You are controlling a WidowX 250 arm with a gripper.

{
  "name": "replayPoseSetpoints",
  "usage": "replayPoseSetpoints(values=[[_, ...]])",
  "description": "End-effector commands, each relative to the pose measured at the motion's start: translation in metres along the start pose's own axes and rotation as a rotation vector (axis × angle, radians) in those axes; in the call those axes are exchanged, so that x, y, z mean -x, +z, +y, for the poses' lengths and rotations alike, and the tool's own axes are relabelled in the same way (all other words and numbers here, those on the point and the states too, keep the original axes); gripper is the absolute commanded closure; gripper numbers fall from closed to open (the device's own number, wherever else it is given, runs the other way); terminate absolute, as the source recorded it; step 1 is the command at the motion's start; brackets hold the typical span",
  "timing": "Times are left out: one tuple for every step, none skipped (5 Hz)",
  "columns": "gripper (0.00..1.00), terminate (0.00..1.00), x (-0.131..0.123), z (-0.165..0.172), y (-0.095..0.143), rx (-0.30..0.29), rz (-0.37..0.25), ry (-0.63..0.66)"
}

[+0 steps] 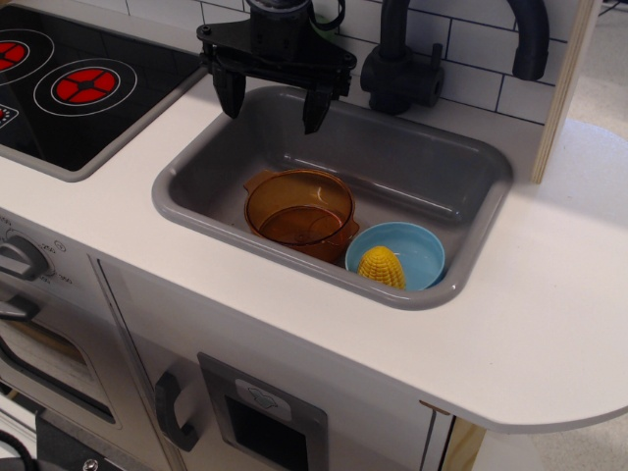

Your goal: Take corn out of bowl sink

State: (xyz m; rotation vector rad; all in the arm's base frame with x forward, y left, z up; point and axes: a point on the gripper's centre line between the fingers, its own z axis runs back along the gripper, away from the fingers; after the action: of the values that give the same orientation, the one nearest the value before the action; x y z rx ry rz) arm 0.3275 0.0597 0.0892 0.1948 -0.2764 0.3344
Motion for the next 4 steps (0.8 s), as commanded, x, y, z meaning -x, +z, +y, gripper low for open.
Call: replayPoseSetpoints(values=[[0.00,0.00,0.000,0.000,0.000,0.000,0.000,0.000],[0.00,0.00,0.014,-0.019,0.003,0.026,0.032,0.132],[0.00,0.00,0.027,-0.034,0.008,0.073,0.071,0.199],[0.00,0.00,0.039,-0.055,0.008,0.130,0.156,0.302]])
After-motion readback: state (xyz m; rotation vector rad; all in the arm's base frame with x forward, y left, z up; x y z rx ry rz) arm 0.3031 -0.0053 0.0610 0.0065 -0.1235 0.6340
